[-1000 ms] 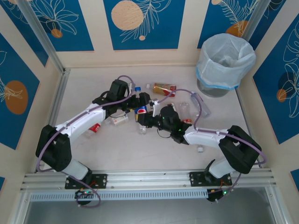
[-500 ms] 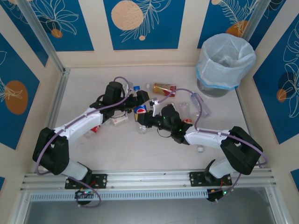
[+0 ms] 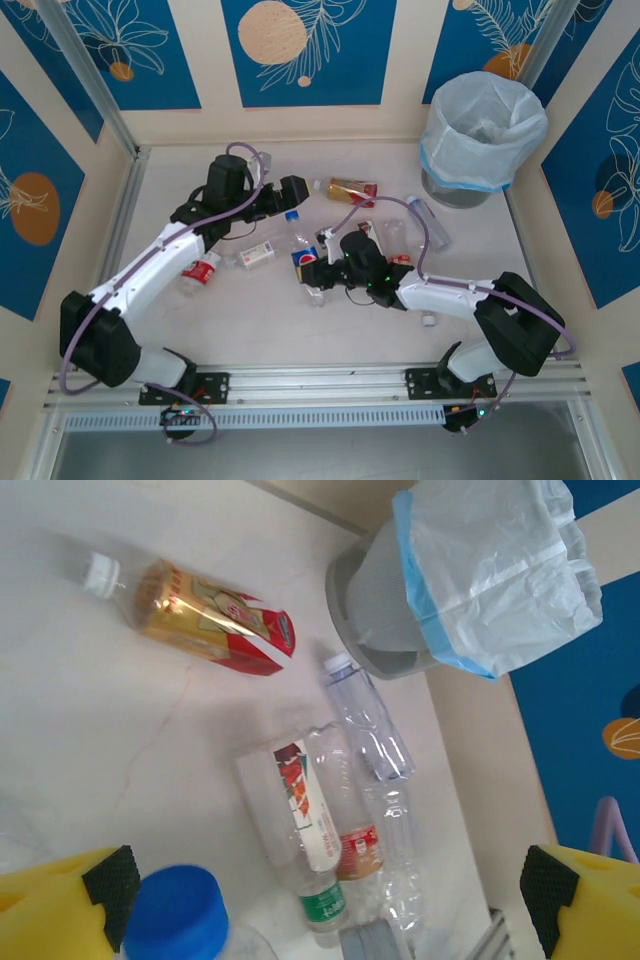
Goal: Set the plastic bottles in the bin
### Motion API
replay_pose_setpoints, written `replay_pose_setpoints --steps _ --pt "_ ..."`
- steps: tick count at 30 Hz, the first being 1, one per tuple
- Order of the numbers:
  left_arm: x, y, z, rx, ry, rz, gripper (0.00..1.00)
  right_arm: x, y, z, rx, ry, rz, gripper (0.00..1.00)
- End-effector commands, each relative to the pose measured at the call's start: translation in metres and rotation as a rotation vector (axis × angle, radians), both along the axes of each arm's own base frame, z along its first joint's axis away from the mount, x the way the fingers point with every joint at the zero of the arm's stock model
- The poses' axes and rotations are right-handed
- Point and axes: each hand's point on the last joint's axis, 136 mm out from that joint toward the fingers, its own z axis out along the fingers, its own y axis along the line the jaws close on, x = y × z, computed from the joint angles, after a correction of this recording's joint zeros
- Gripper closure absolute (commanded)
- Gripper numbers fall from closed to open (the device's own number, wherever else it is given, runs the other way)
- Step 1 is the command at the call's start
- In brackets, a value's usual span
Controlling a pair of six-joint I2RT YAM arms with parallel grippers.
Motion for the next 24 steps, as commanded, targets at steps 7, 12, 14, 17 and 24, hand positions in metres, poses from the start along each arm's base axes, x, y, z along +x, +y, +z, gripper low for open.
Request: replay_pose_setpoints --steps 7,12,14,17,24 --pt "-0.01 0.101 -0.002 0.316 -0.087 0.392 0.01 0.034 -0.089 0.041 -0.078 -0.071 -0.246 0.74" --pt "-0.018 0.144 -0.021 0.414 -0.079 0.578 0.01 0.054 -0.13 0.104 -0.057 -0.23 -0.347 0.73" --pt "-0.019 0.154 -0.029 0.449 -0.084 0.614 0.01 0.061 -0.142 0.133 -0.049 -0.313 -0.377 0.73" --pt "-0.02 0.157 -0.041 0.499 -0.099 0.594 0.01 0.075 -0.158 0.174 -0.044 -0.425 -0.426 0.74" --pt "-0.024 0.156 -0.062 0.53 -0.079 0.562 0.01 0.115 -0.19 0.243 -0.073 -0.566 -0.502 0.73"
